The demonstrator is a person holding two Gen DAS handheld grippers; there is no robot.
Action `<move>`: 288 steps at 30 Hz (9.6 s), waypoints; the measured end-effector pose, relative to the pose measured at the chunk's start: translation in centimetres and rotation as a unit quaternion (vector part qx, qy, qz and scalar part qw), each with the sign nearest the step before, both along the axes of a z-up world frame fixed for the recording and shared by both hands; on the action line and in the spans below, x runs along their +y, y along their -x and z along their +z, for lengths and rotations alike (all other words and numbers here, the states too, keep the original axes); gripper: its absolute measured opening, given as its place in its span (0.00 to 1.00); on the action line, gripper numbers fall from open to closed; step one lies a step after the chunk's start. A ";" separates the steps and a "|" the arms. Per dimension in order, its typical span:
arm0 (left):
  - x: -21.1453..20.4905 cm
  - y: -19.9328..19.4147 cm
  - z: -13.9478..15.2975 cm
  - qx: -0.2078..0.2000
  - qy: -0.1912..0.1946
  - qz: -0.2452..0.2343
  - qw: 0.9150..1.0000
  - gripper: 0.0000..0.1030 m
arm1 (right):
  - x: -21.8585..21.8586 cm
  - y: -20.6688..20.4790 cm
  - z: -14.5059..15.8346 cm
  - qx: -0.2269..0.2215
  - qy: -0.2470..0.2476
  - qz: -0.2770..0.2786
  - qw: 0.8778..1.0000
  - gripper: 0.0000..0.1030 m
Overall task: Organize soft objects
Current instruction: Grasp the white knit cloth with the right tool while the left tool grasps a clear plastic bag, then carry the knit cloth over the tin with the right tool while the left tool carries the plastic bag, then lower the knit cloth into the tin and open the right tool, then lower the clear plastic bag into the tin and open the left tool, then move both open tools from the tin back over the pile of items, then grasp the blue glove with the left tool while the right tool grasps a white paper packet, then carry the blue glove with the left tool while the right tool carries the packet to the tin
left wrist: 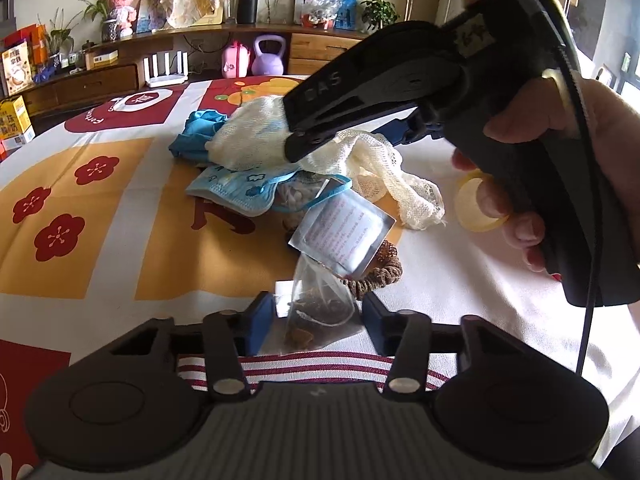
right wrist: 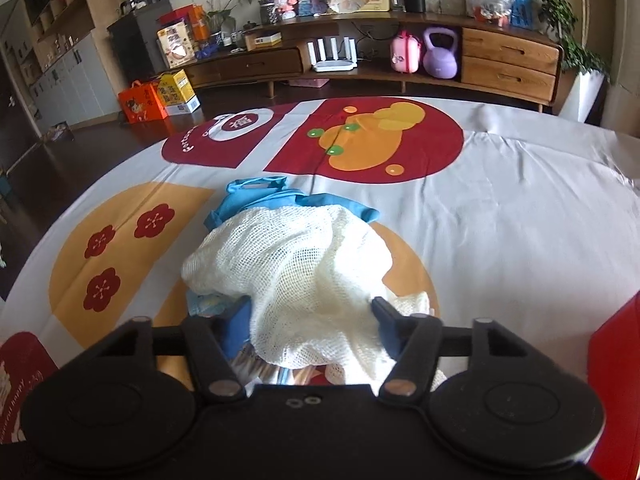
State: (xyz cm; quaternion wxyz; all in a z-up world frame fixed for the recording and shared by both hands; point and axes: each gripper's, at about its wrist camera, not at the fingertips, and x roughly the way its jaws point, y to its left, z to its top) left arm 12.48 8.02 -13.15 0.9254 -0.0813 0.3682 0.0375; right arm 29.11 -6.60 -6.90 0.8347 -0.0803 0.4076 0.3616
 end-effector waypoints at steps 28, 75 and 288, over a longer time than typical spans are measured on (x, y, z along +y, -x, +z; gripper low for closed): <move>0.4 0.8 1.4 -0.006 0.017 0.013 1.000 0.11 | -9.0 3.4 6.7 -0.027 -0.076 -0.048 0.996 0.09; -19.3 -9.8 8.6 -0.051 -0.011 -0.184 0.981 0.11 | -30.0 -1.4 5.3 -0.080 -0.131 -0.244 0.958 0.09; 5.3 -7.2 11.2 -0.053 -0.009 -0.025 0.998 0.15 | -16.2 11.1 7.6 -0.062 -0.088 -0.004 0.994 0.07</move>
